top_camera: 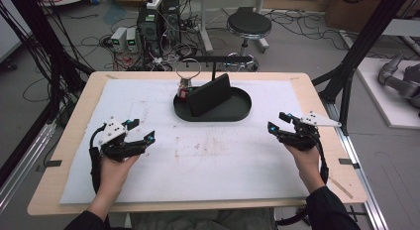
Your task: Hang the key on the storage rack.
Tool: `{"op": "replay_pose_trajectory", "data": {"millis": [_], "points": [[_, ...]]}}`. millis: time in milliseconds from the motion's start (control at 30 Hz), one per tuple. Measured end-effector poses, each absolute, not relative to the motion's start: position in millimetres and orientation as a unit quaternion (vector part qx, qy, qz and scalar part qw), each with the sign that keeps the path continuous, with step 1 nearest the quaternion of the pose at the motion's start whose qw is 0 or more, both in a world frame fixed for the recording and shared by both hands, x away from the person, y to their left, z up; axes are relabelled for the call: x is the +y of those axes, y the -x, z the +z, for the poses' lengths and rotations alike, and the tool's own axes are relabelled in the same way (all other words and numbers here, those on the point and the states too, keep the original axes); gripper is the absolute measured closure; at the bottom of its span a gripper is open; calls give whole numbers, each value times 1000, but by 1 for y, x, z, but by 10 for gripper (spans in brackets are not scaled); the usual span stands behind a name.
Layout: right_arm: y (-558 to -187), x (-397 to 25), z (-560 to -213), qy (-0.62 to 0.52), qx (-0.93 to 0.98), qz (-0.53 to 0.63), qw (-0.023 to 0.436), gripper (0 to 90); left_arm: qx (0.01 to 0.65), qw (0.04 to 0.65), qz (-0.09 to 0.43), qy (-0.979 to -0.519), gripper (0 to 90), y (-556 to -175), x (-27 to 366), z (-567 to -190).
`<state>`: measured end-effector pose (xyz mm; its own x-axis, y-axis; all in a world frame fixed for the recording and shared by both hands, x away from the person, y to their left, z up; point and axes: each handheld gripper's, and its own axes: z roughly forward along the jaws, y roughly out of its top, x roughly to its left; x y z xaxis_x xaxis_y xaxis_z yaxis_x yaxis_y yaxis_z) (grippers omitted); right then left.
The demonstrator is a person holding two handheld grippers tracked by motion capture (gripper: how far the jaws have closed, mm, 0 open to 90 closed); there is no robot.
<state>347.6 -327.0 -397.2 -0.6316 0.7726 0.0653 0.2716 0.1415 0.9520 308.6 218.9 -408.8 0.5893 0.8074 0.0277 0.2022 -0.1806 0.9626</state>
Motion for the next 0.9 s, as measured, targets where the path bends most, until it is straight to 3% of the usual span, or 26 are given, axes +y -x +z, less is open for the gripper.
{"op": "replay_pose_trajectory", "data": {"millis": [900], "points": [[-346, -329, -400, -358, 733, 529, 235, 308, 345, 513, 300, -726, 250, -316, 224, -420]]}}
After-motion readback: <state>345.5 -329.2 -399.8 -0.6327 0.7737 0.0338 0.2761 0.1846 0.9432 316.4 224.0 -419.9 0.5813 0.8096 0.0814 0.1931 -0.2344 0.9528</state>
